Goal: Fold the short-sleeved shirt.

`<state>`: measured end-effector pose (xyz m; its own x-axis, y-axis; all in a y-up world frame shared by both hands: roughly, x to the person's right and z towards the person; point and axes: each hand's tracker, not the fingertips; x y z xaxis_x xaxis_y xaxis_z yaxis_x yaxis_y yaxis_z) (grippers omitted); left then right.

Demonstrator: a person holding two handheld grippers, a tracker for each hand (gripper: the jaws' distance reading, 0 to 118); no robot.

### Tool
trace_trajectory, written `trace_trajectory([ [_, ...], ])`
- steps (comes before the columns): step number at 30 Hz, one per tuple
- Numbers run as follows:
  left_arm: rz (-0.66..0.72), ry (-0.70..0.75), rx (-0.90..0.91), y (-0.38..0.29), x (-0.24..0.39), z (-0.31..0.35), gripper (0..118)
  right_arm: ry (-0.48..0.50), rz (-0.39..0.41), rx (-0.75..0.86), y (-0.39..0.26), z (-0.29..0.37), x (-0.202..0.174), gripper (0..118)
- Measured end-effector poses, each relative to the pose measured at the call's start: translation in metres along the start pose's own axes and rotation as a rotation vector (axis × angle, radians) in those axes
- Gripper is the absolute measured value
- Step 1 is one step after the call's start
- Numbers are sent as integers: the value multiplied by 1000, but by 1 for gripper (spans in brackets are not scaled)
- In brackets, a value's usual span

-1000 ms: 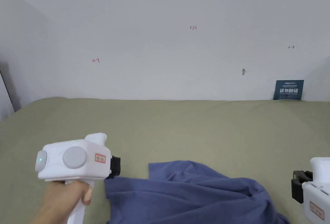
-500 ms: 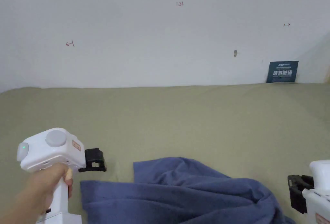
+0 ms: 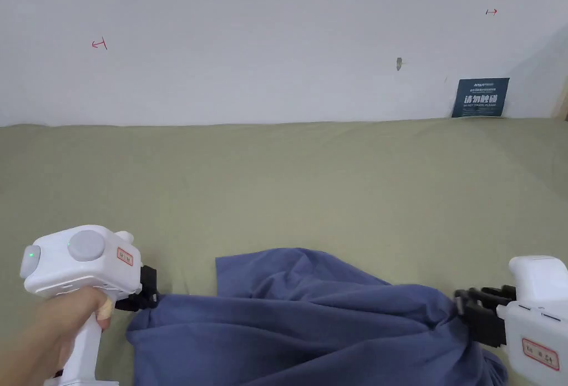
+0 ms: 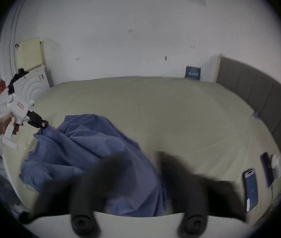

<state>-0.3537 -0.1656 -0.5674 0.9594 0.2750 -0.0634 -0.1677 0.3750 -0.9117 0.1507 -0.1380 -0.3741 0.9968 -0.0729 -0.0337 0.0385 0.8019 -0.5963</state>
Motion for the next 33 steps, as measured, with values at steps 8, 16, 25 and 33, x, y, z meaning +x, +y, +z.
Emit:
trace_trajectory([
  [8, 11, 5, 34, 1, -3, 12, 4, 95, -62, -66, -10, -2, -3, 113],
  [16, 17, -19, 153, -3, -5, 30, 3, 81, 49, -152, -6, -10, -7, 9],
  [25, 14, -109, 341, 34, -2, 107, 3, 120, 62, -18, 68, 7, -11, 9],
  [33, 5, -126, 536, 76, 0, 188, 3, 110, 85, 153, 176, 8, -18, 9],
])
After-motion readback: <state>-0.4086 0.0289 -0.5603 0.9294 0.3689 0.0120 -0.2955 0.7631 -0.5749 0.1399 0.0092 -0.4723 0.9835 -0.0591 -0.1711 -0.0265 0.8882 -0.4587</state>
